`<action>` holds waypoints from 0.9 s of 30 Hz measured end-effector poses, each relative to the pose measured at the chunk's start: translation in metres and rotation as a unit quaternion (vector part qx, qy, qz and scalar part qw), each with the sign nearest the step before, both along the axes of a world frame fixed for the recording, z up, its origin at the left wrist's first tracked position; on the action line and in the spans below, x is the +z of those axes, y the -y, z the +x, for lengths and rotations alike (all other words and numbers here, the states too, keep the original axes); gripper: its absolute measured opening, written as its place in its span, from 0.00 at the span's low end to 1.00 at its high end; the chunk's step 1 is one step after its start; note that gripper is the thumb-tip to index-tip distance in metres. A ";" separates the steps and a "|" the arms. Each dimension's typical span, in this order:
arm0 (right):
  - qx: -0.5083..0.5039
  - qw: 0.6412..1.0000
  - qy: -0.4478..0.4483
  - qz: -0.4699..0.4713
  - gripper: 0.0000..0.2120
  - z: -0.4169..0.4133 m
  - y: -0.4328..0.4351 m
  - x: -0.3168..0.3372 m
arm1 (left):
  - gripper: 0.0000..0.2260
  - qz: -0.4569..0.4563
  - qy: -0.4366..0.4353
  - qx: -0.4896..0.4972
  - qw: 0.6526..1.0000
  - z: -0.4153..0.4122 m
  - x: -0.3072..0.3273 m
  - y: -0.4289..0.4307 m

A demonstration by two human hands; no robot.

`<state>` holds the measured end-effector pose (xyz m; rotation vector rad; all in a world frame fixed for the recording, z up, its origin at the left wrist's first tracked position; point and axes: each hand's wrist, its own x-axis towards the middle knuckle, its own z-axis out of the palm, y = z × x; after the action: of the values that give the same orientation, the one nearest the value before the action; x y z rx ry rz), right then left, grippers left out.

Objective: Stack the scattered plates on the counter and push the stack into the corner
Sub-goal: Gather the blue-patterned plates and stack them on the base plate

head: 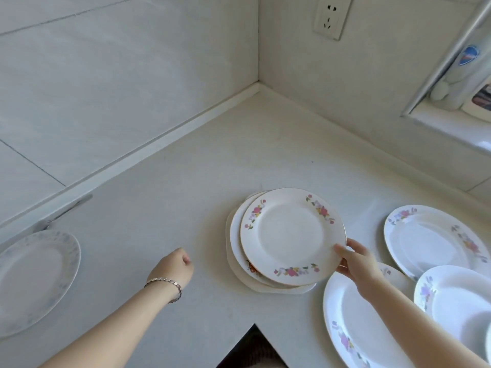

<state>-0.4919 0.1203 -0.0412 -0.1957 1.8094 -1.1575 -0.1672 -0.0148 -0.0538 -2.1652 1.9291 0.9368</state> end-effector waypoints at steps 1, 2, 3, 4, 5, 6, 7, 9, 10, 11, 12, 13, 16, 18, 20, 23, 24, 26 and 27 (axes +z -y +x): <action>0.003 0.999 -0.033 0.014 0.11 0.002 0.000 -0.001 | 0.09 0.000 0.000 0.001 1.000 0.002 -0.001 0.000; 0.008 0.997 -0.075 0.029 0.12 0.006 0.000 -0.001 | 0.09 0.000 0.000 0.005 1.000 0.004 -0.002 0.001; 0.014 0.992 -0.120 0.044 0.13 0.009 0.000 0.000 | 0.09 0.002 -0.002 0.008 1.000 0.006 -0.003 0.002; 0.022 0.985 -0.163 0.059 0.16 0.012 0.000 0.001 | 0.09 0.005 -0.005 0.011 1.000 0.008 -0.004 0.002; 0.033 0.977 -0.198 0.073 0.19 0.015 0.000 0.001 | 0.09 0.007 -0.007 0.012 1.000 0.009 -0.006 0.002; 0.047 0.969 -0.226 0.088 0.22 0.017 0.000 0.001 | 0.09 0.010 -0.010 0.014 1.000 0.010 -0.007 0.003; 0.063 0.962 -0.247 0.099 0.24 0.019 0.000 0.001 | 0.09 0.011 -0.012 0.014 1.000 0.011 -0.008 0.003; 0.094 0.951 -0.269 0.117 0.25 0.020 0.001 0.001 | 0.09 0.014 -0.014 0.015 1.000 0.012 -0.010 0.004; 0.108 0.947 -0.277 0.123 0.25 0.021 0.002 0.001 | 0.09 0.015 -0.011 0.012 1.000 0.012 -0.010 0.004; 0.123 0.941 -0.286 0.132 0.26 0.020 0.004 0.002 | 0.09 0.015 -0.006 0.009 1.000 0.012 -0.010 0.005; 0.140 0.934 -0.294 0.145 0.26 0.020 0.006 0.002 | 0.09 0.014 -0.003 0.006 1.000 0.013 -0.011 0.005; 0.160 0.926 -0.303 0.160 0.24 0.020 0.008 0.002 | 0.09 0.012 -0.001 0.004 1.000 0.013 -0.011 0.006; 0.225 0.889 -0.332 0.220 0.22 0.023 0.014 0.003 | 0.09 0.011 0.002 -0.001 1.000 0.016 -0.013 0.006; 0.255 0.860 -0.355 0.262 0.23 0.026 0.017 0.003 | 0.09 0.011 0.002 0.003 1.000 0.018 -0.014 0.006; 0.283 0.826 -0.389 0.294 0.24 0.029 0.021 0.009 | 0.09 0.011 0.000 0.009 1.000 0.021 -0.014 0.005; 0.327 0.752 -0.491 0.292 0.26 0.039 0.034 0.025 | 0.09 0.014 -0.001 0.029 0.999 0.030 -0.016 0.000; 0.344 0.741 -0.511 0.267 0.27 0.045 0.039 0.031 | 0.09 0.019 -0.002 0.038 0.999 0.033 -0.017 -0.003; 0.399 0.746 -0.499 0.187 0.25 0.065 0.053 0.038 | 0.09 0.022 -0.005 0.057 0.998 0.041 -0.018 -0.011; 0.439 0.748 -0.475 0.146 0.23 0.078 0.060 0.040 | 0.09 0.024 -0.004 0.067 0.997 0.046 -0.018 -0.015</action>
<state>-0.4141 0.0601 -0.0013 -1.4917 2.2422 0.0000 -0.1208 -0.0002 -0.0718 -2.2905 1.7626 1.0034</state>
